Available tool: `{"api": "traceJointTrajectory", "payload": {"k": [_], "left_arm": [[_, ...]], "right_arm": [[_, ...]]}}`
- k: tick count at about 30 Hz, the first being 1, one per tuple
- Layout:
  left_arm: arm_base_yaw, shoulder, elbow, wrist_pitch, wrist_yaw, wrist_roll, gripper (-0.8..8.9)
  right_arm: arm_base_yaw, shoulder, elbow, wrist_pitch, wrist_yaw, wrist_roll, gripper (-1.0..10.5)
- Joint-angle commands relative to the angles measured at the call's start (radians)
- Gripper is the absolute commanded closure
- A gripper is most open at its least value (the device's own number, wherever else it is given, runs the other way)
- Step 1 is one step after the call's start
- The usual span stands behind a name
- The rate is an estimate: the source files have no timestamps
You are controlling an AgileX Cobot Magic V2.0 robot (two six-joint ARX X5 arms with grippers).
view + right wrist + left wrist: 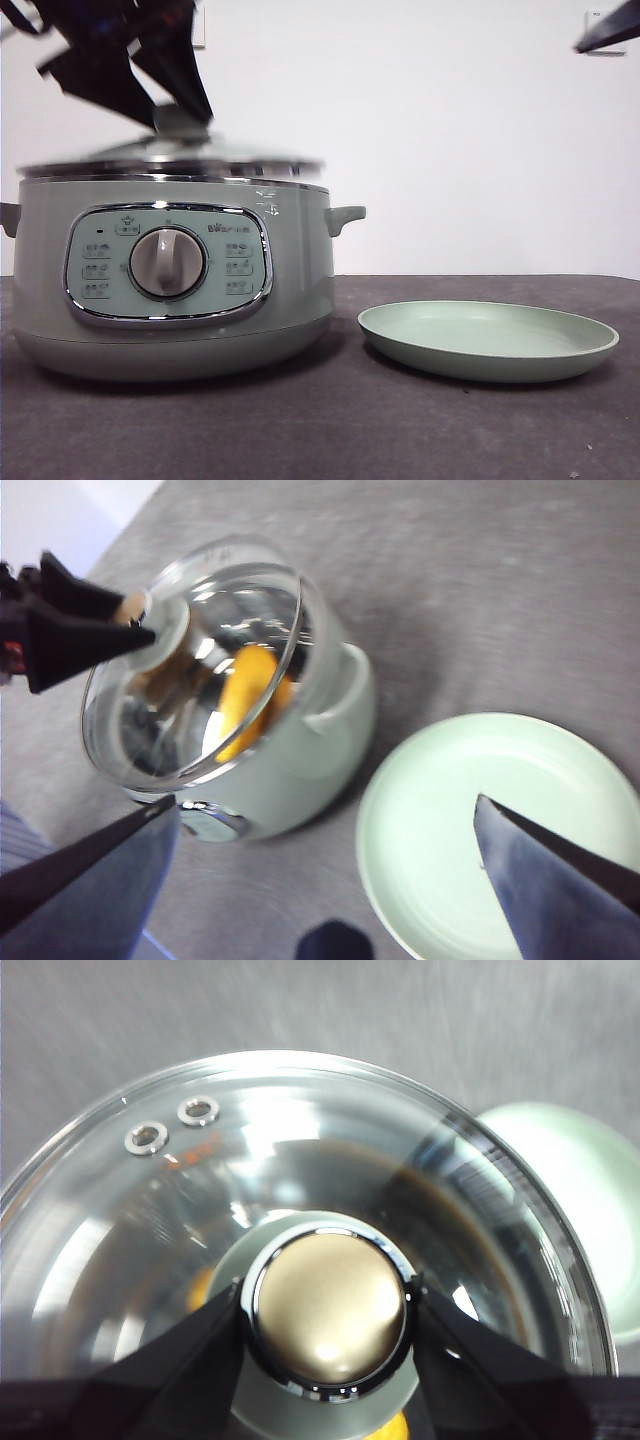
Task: Take the corn out from the steamer,put the corn on the plate,close the lid
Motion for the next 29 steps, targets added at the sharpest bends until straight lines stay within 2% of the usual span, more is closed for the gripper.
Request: {"api": "traceJointTrajectory", "payload": {"k": [1, 4, 7, 12, 17, 22, 26, 29], "left_arm": [[0.001, -0.14, 0.013, 0.043, -0.08, 0.01, 8.22], [0.001, -0.303, 0.013, 0.021, -0.193, 0.01, 8.22], [0.001, -0.447, 0.013, -0.014, -0.316, 0.011, 8.22], [0.001, -0.598, 0.013, -0.068, -0.411, 0.013, 8.22], [0.001, -0.676, 0.013, -0.134, -0.443, 0.014, 8.22], [0.001, -0.698, 0.013, -0.185, -0.443, 0.013, 8.22], [0.001, -0.698, 0.013, -0.208, -0.441, 0.013, 8.22], [0.001, -0.698, 0.013, -0.212, -0.44, 0.013, 8.22]], "right_arm": [[0.082, 0.05, 0.002, 0.06, 0.005, 0.06, 4.6], [0.225, 0.161, 0.039, 0.098, 0.103, 0.079, 4.6], [0.352, 0.302, 0.144, 0.082, 0.163, 0.077, 4.6], [0.49, 0.542, 0.395, -0.041, 0.279, 0.036, 4.8], [0.56, 0.757, 0.65, -0.203, 0.378, -0.01, 4.8], [0.615, 0.948, 0.862, -0.288, 0.452, -0.028, 4.8], [0.651, 1.077, 0.979, -0.319, 0.525, -0.036, 4.8], [0.665, 1.146, 1.015, -0.319, 0.535, -0.038, 4.8]]}}
